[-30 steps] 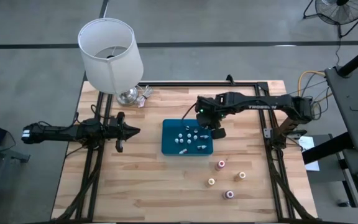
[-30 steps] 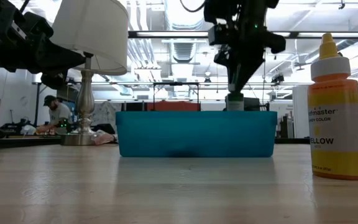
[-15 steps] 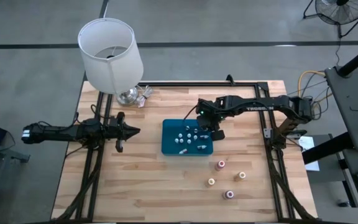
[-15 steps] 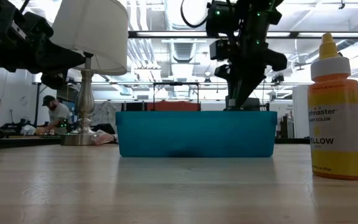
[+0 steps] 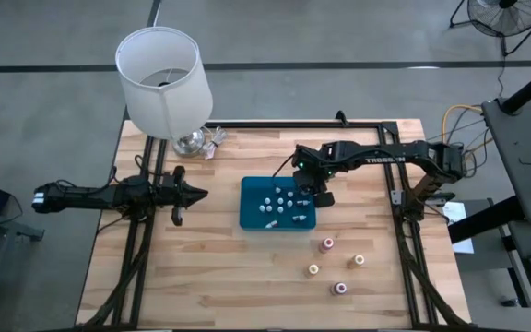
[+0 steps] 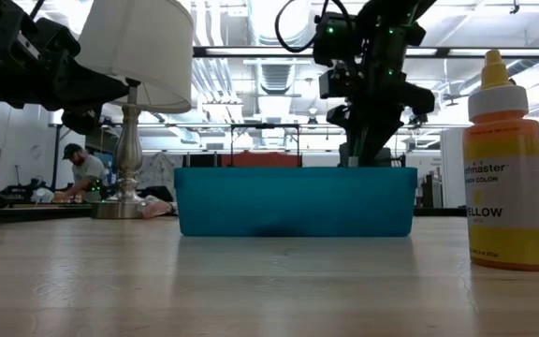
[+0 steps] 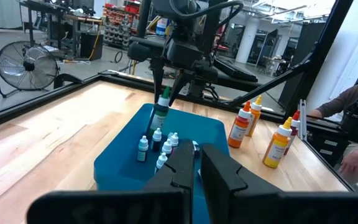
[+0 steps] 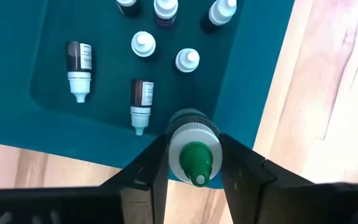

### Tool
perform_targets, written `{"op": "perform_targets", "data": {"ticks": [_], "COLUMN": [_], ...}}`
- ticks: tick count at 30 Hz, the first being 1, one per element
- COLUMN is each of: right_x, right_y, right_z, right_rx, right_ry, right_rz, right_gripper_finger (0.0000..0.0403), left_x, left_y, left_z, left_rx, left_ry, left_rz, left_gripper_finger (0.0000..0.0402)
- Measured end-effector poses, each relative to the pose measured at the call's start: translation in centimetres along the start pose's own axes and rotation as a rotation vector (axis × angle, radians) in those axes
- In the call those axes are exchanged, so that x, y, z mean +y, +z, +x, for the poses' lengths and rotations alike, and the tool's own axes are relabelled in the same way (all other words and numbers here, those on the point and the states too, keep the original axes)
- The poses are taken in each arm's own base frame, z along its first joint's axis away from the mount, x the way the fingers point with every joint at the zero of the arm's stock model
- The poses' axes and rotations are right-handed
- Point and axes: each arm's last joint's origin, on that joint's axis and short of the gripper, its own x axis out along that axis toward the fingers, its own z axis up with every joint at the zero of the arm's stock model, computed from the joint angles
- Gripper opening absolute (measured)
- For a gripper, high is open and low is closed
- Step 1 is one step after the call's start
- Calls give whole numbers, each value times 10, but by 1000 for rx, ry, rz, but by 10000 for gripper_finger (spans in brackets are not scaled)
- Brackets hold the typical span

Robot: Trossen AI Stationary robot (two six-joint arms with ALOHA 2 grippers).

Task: Pick & Place food coloring
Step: Put the large green food coloring bottle into the blue bin

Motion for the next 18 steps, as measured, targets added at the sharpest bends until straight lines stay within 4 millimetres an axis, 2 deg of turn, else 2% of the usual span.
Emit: {"op": "perform_targets", "data": {"ticks": [11, 18], "right_x": [-4, -6], "right_y": [-3, 0], "right_z": [2, 2], "right_rx": [-20, -32], "right_ry": [12, -2], "right_rz": [15, 19], "right_gripper_finger": [113, 156], "left_x": [0, 0], "left_y": [0, 0], "left_z": [0, 0], "left_rx": [0, 0], "left_ry": [0, 0], "left_rz": [0, 0], "left_gripper_finger": [2, 2]}}
